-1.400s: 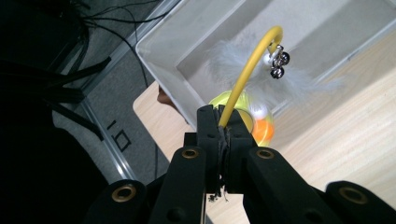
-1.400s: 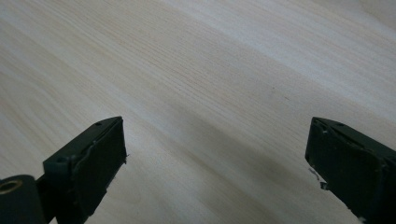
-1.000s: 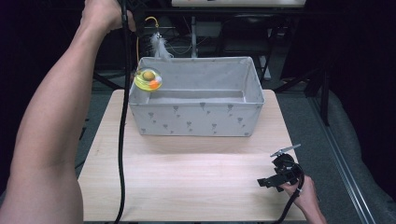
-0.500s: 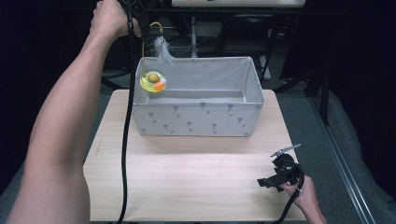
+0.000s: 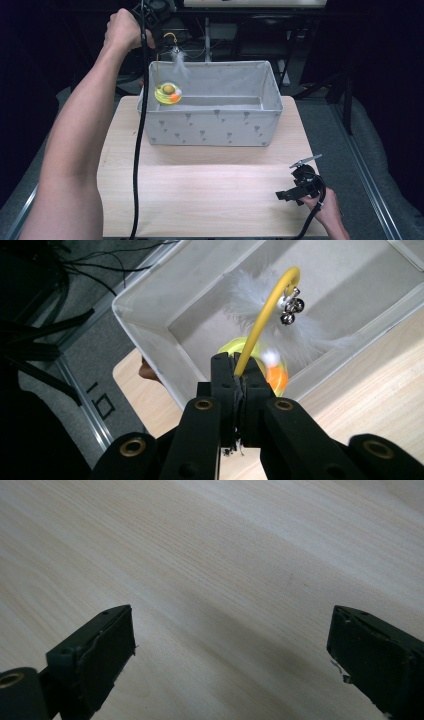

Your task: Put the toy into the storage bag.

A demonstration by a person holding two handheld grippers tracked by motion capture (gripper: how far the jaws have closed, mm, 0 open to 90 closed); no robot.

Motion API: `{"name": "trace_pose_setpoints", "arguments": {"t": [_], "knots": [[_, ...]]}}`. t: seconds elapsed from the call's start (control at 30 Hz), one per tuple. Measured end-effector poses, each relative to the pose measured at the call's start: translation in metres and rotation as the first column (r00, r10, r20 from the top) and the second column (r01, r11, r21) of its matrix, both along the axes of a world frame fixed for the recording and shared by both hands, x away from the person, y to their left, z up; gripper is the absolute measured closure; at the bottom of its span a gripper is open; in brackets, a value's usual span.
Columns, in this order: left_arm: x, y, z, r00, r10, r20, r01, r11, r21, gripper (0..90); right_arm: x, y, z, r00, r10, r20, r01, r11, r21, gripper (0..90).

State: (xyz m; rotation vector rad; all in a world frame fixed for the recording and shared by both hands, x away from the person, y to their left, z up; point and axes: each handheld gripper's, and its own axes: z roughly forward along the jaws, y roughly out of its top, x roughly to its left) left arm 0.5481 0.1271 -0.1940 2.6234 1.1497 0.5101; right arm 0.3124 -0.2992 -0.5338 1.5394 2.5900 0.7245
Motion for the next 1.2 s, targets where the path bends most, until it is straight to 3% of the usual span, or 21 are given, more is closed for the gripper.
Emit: {"name": "trace_pose_setpoints", "arguments": {"t": [0.27, 0.3, 0.33, 0.47, 0.5, 0.6, 0.63, 1.03, 1.2], "knots": [[0.002, 0.006, -0.02, 0.9997, -0.001, -0.024, 0.001, 0.9999, -0.01, 88.8, 0.0, 0.0, 0.001, 1.0, 0.006, -0.003, -0.006, 1.0, -0.019, 4.7], [0.002, 0.007, -0.022, 0.9997, -0.001, -0.025, 0.0, 0.9999, -0.012, 88.8, 0.0, 0.0, 0.0, 1.0, 0.005, -0.007, -0.005, 1.0, 0.014, 4.7], [0.002, 0.008, -0.025, 0.9995, 0.0, -0.03, 0.0, 0.9999, -0.016, 88.7, 0.0, 0.0, 0.0, 0.9999, 0.004, -0.009, -0.004, 1.0, 0.015, 4.7], [0.003, 0.012, -0.035, 0.9989, -0.005, -0.048, 0.004, 0.9996, -0.026, 88.7, 0.0, 0.0, 0.0, 1.0, 0.006, -0.008, -0.006, 1.0, 0.008, 4.7], [0.003, 0.013, -0.037, 0.9987, -0.006, -0.05, 0.005, 0.9996, -0.026, 88.7, 0.0, 0.0, 0.002, 1.0, 0.007, -0.005, -0.007, 1.0, -0.02, 4.7], [0.002, 0.015, -0.044, 0.9984, -0.007, -0.057, 0.005, 0.9996, -0.027, 88.7, 0.0, 0.0, 0.001, 1.0, 0.006, -0.006, -0.006, 1.0, 0.002, 4.7], [0.002, 0.016, -0.046, 0.9983, -0.007, -0.058, 0.005, 0.9996, -0.028, 88.7, 0.0, 0.0, 0.0, 1.0, 0.006, -0.007, -0.005, 1.0, 0.018, 4.7], [0.002, 0.026, -0.063, 0.9962, -0.003, -0.087, -0.002, 0.9983, -0.058, 88.7, 0.0, 0.0, 0.0, 1.0, 0.006, -0.003, -0.006, 1.0, 0.012, 4.7], [0.002, 0.027, -0.067, 0.9943, -0.003, -0.107, -0.001, 0.9992, -0.039, 88.7, 0.001, 0.001, 0.0, 1.0, 0.004, -0.004, -0.004, 1.0, 0.011, 4.7]]}}
